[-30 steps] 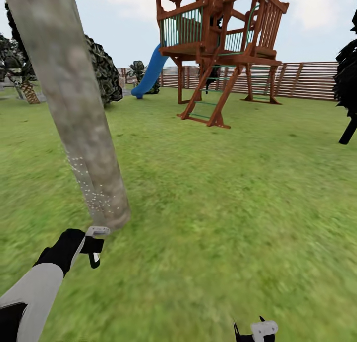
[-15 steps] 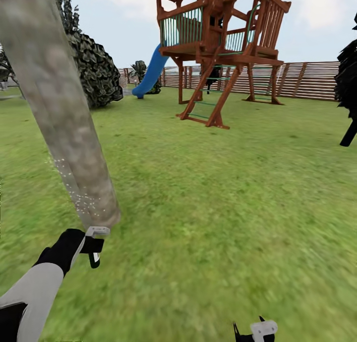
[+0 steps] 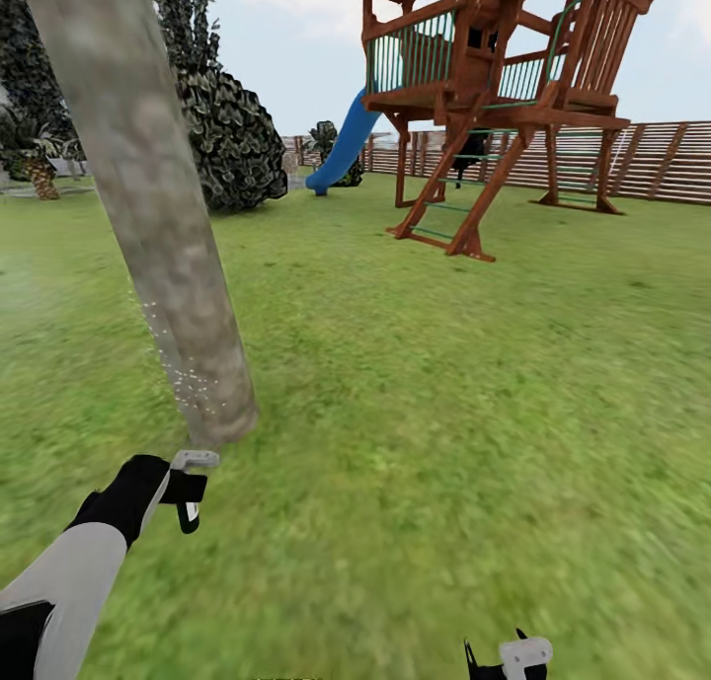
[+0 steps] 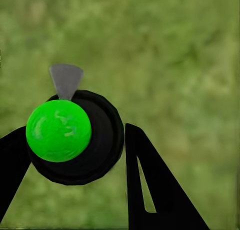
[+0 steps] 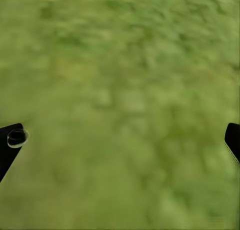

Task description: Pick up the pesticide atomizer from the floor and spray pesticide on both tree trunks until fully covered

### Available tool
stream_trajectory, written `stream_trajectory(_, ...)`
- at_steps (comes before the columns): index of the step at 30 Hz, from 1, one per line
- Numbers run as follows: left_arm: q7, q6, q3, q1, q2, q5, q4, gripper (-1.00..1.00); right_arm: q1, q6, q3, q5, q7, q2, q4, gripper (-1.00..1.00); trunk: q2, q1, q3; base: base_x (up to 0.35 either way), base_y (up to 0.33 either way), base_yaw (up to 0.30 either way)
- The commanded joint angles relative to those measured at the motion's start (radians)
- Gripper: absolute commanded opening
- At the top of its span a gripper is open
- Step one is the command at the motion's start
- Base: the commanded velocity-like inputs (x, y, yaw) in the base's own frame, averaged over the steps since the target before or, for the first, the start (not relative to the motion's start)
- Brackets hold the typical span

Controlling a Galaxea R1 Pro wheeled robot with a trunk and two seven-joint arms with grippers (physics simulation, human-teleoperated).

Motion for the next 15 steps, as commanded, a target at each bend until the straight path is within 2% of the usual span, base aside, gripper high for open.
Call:
stream_trajectory(1, 0.0, 0.0, 0.0, 0.0, 0.0, 0.0, 0.0, -1.0, 0.0, 0.0, 0.0, 0.0, 0.0, 0.0, 0.0, 1.0, 0.0, 0.0, 0.0, 0.0, -0.274, 0.277)
stream_trajectory(5, 0.0, 0.0, 0.0, 0.0, 0.0, 0.0, 0.0, -1.0, 0.0, 0.0, 0.0, 0.001, 0.0, 0.0, 0.0, 1.0, 0.0, 0.0, 0.0, 0.0, -0.274, 0.228)
stream_trajectory(11, 0.0, 0.0, 0.0, 0.0, 0.0, 0.0, 0.0, -1.0, 0.0, 0.0, 0.0, 0.001, 0.0, 0.0, 0.0, 1.0, 0.0, 0.0, 0.0, 0.0, -0.274, 0.056)
stream_trajectory(15, 0.0, 0.0, 0.0, 0.0, 0.0, 0.0, 0.0, -1.0, 0.0, 0.0, 0.0, 0.001, 0.0, 0.0, 0.0, 1.0, 0.0, 0.0, 0.0, 0.0, -0.274, 0.247)
